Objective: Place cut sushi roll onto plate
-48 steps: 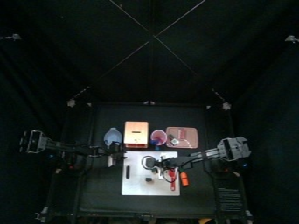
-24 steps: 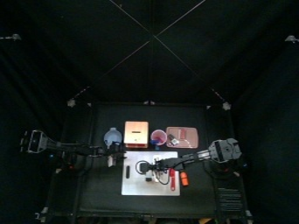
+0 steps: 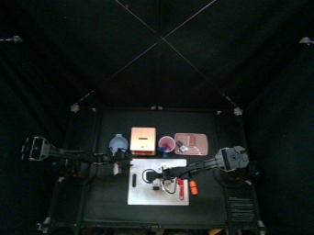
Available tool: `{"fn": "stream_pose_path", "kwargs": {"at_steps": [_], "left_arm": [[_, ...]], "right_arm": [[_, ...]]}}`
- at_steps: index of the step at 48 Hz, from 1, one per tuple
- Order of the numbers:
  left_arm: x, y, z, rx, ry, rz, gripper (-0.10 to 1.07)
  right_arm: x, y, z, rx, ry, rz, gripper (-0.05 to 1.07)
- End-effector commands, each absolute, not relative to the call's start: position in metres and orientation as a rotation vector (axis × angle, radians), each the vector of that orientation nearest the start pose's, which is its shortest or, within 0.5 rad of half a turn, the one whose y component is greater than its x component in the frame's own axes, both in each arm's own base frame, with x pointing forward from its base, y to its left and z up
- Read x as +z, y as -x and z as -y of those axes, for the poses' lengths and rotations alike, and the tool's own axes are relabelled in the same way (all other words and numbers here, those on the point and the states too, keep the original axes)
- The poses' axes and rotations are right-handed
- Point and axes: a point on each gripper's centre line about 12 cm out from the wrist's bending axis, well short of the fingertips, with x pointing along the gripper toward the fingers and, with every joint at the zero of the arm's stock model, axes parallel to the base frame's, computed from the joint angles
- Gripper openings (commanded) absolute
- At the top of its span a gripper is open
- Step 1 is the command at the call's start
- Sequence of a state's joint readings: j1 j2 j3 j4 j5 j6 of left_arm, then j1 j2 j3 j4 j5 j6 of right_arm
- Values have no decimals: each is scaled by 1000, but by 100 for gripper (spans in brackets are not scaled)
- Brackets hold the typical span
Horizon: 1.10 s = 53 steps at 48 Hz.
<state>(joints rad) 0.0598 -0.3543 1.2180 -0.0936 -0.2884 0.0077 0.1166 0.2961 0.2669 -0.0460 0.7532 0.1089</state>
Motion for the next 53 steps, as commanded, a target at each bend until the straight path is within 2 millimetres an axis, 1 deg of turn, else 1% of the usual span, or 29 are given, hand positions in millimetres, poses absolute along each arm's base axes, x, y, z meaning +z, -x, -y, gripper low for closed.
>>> {"fn": "stream_pose_path", "kwargs": {"at_steps": [1, 6, 9, 12, 16, 20, 24, 25, 30, 35, 38, 40, 45, 51, 53], "left_arm": [[139, -248, -19, 111, 91, -565, 77], [138, -249, -19, 110, 91, -568, 77], [138, -249, -19, 110, 91, -568, 77], [138, -249, -19, 110, 91, -568, 77], [138, -249, -18, 109, 90, -568, 77], [137, -249, -19, 110, 91, -570, 77], [137, -248, -18, 110, 91, -573, 77], [136, -248, -18, 110, 91, -574, 77], [137, -249, -18, 109, 90, -571, 77], [139, -250, -18, 107, 90, -565, 77], [138, -250, -17, 106, 90, -567, 77], [139, -250, -17, 104, 87, -564, 77], [140, -251, -17, 102, 81, -559, 77], [139, -251, -17, 100, 78, -560, 77], [139, -250, -17, 99, 78, -563, 77]], "right_arm": [[142, -431, -45, 21, 25, -1262, 73], [146, -428, -44, 14, 20, -1266, 65], [152, -424, -44, 12, 20, -1272, 65], [162, -419, -40, 2, 12, -1266, 65], [176, -405, -26, -33, -21, -1258, 65], [188, -384, -6, -110, -82, -1244, 64], [194, -354, 16, -198, -115, -1238, 64], [195, -344, 22, -225, -126, -1238, 64], [191, -299, 54, -368, -207, -1239, 64], [173, -247, 87, -540, -334, -1258, 64], [164, -222, 102, -626, -402, -1247, 64], [160, -209, 112, -677, -446, -1223, 64], [150, -187, 136, -782, -533, -1135, 65], [139, -174, 165, -881, -605, -1064, 65], [136, -171, 171, -897, -614, -1063, 65]]}}
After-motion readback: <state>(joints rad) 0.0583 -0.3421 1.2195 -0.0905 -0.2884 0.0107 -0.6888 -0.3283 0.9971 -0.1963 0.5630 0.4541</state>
